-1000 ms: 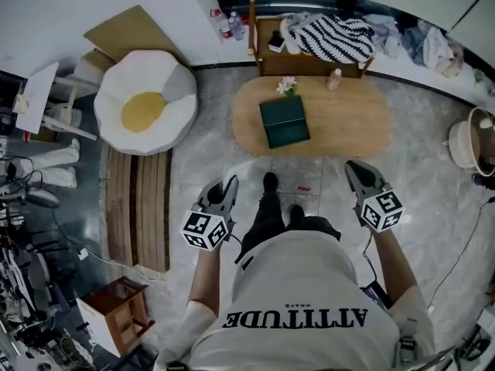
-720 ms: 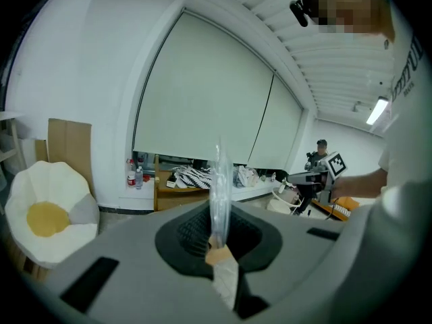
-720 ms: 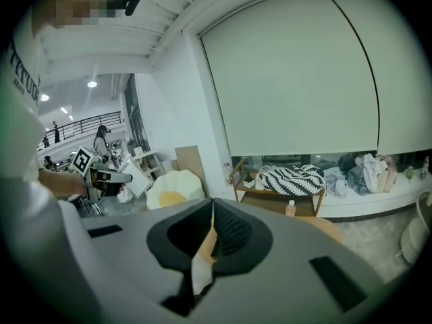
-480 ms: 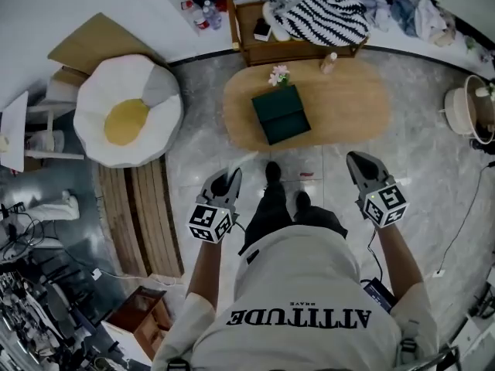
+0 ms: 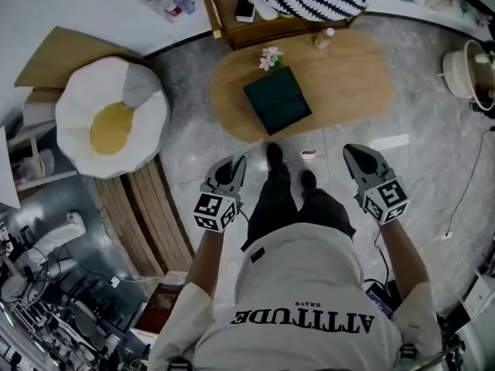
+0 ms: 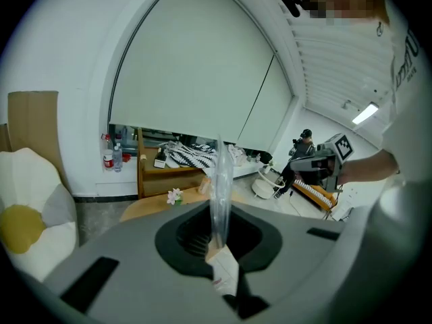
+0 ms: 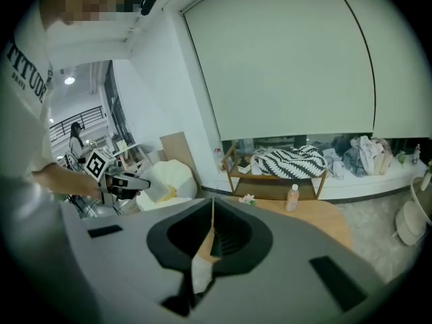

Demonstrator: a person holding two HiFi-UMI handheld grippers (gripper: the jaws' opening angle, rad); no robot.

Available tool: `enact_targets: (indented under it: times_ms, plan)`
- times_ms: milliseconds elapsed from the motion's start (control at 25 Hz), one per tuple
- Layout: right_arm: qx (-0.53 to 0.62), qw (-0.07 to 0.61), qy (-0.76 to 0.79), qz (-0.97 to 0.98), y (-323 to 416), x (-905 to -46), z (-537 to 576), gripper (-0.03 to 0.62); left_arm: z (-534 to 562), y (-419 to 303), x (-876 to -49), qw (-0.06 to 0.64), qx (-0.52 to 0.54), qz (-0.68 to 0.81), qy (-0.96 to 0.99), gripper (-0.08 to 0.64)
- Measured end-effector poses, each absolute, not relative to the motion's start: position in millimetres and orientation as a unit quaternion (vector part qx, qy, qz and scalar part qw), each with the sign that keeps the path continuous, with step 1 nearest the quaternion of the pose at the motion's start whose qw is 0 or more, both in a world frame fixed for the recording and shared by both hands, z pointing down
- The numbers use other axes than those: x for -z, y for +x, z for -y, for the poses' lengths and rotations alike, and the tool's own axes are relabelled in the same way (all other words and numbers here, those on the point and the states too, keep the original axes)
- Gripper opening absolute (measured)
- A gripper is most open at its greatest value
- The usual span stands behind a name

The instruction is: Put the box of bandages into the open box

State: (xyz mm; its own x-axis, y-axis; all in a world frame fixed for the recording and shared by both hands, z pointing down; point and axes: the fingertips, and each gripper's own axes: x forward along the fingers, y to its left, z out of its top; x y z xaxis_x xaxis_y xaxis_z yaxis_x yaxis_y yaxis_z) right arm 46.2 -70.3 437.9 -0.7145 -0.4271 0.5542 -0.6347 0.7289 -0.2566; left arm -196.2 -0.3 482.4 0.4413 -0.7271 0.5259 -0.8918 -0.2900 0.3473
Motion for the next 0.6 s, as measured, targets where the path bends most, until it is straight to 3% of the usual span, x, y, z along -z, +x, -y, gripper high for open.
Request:
enact_targets:
  times_ms: [600]
  plan:
    - [-0.274, 0.268, 0.342, 0.858, 27.3, -529.3, 85.6, 0.023, 54.9, -181.0, -637.9, 0.360, -0.183, 0.435, 0.805, 0.034]
